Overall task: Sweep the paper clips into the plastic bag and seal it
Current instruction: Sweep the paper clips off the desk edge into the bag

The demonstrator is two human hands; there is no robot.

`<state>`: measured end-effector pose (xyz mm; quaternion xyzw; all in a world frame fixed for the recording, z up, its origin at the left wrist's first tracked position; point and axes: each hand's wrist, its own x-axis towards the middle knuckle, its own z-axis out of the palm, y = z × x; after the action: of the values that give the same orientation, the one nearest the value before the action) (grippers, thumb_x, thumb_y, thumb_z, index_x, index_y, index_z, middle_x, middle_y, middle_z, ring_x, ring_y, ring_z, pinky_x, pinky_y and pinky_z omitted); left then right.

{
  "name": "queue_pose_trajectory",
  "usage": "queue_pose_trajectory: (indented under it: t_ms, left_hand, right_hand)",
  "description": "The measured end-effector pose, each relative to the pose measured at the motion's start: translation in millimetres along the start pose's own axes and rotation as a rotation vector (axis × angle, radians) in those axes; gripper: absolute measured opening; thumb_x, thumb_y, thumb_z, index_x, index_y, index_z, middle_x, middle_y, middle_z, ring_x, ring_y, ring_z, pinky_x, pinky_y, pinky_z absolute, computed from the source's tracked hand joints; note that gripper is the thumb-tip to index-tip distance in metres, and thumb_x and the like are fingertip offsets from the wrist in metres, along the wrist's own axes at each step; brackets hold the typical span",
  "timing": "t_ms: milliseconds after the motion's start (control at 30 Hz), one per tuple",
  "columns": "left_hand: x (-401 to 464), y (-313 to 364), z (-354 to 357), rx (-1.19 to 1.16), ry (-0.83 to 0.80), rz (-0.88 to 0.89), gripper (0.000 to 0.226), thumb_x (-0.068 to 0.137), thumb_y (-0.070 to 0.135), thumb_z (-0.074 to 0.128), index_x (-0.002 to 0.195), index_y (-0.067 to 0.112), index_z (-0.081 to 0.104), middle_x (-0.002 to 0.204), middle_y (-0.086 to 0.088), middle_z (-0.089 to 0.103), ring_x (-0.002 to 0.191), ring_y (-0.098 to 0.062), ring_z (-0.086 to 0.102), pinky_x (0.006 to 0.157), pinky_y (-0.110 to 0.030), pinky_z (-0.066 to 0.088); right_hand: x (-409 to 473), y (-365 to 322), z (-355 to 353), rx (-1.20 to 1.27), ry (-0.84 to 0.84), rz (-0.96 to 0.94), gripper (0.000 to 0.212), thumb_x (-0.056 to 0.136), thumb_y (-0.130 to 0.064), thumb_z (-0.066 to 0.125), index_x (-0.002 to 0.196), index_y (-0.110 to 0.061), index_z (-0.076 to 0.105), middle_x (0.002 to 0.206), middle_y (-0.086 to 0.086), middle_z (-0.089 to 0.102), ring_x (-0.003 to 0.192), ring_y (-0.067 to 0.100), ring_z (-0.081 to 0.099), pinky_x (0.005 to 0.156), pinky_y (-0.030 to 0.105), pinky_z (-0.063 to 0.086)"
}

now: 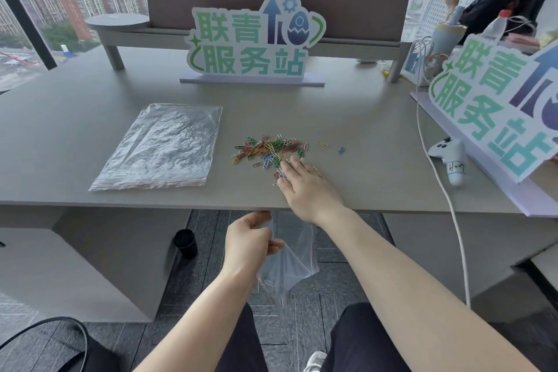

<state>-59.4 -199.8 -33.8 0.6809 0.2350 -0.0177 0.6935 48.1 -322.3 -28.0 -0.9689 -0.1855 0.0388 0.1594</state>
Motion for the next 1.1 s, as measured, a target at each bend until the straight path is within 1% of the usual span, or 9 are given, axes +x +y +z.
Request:
queue_pose_trajectory:
  t_ms: [133,233,333,433,533,600,833,1033,1100]
  left_hand:
    - [-1.9,0.0,1.1,-0.006,-0.006,0.015,0.053,0.079,-0.015,0.039,0.117,0.01,0.065,0.097,0.014,0.064,0.059,-0.018,0.072,0.056,-0.022,0.058]
    - [-1.0,-1.4,1.7,-0.014,-0.004,0.009,0.055,0.078,-0.015,0.038,0.118,0.01,0.066,0.096,0.014,0.064,0.06,-0.02,0.072,0.054,-0.021,0.056]
    - [-0.5,-2.2,1.2,-0.023,-0.002,0.002,0.055,0.078,-0.015,0.037,0.117,0.011,0.066,0.095,0.012,0.064,0.063,-0.022,0.074,0.056,-0.021,0.057]
    - [2.0,-4.7,1.9,-0.034,0.006,0.005,0.055,0.078,-0.015,0.037,0.117,0.01,0.066,0.098,0.006,0.067,0.066,-0.024,0.075,0.057,-0.021,0.057]
    - [4.8,-7.3,3.1,-0.046,0.019,0.002,0.053,0.08,-0.015,0.038,0.121,0.006,0.064,0.114,-0.005,0.067,0.063,-0.022,0.074,0.054,-0.02,0.056]
    - [4.8,-8.1,3.8,-0.054,0.024,0.005,0.052,0.081,-0.015,0.038,0.122,0.005,0.064,0.117,-0.006,0.065,0.061,-0.021,0.074,0.052,-0.019,0.055]
    - [2.1,-8.0,0.0,-0.078,0.043,0.006,0.053,0.081,-0.015,0.039,0.125,0.004,0.062,0.117,-0.006,0.064,0.058,-0.018,0.072,0.058,-0.022,0.06]
    - [-1.9,-4.5,-1.6,-0.1,0.063,-0.001,0.048,0.082,-0.015,0.039,0.12,0.001,0.063,0.098,-0.006,0.067,0.048,-0.012,0.068,0.049,-0.018,0.055]
    - [-3.3,-3.3,-2.5,-0.105,0.067,-0.003,0.048,0.082,-0.015,0.039,0.12,0.001,0.063,0.099,-0.006,0.067,0.047,-0.011,0.067,0.048,-0.018,0.054]
  right_hand:
    - [-12.7,-7.3,-0.5,0.117,0.013,-0.036,0.054,0.103,-0.041,0.021,0.153,-0.022,0.014,0.162,0.0,0.005,0.148,0.014,0.0,0.118,0.03,0.001]
    - [-18.7,1.7,-8.2,0.311,0.167,0.011,0.049,0.104,-0.03,0.025,0.152,-0.019,0.022,0.16,-0.002,0.016,0.147,0.009,0.011,0.115,0.026,0.011]
    - [-26.6,16.6,-10.8,0.202,0.229,0.08,0.048,0.103,-0.024,0.026,0.15,-0.015,0.027,0.158,0.001,0.025,0.146,0.012,0.018,0.117,0.029,0.012]
    - [-35.7,16.8,-4.4,0.102,0.154,0.024,0.05,0.102,-0.026,0.027,0.151,-0.016,0.024,0.16,0.002,0.02,0.147,0.013,0.014,0.12,0.032,0.007]
    - [-39.0,8.9,4.8,0.06,0.133,-0.036,0.053,0.102,-0.031,0.026,0.153,-0.018,0.018,0.161,0.001,0.014,0.148,0.013,0.009,0.12,0.031,0.003]
    - [-40.3,4.5,10.1,0.022,0.136,-0.045,0.054,0.103,-0.033,0.025,0.153,-0.017,0.016,0.161,0.002,0.012,0.148,0.013,0.007,0.12,0.03,0.001]
    - [-49.7,-10.4,19.4,-0.031,0.154,-0.066,0.054,0.103,-0.032,0.023,0.153,-0.014,0.015,0.161,0.004,0.012,0.148,0.015,0.006,0.118,0.028,-0.003]
    - [-62.4,-22.6,25.1,-0.007,0.185,-0.075,0.063,0.093,-0.035,0.016,0.151,-0.011,0.023,0.16,0.006,0.019,0.148,0.018,0.013,0.117,0.028,0.0]
    - [-67.9,-27.2,26.2,0.019,0.19,-0.094,0.062,0.093,-0.033,0.016,0.15,-0.011,0.026,0.158,0.007,0.024,0.147,0.019,0.017,0.118,0.029,0.004]
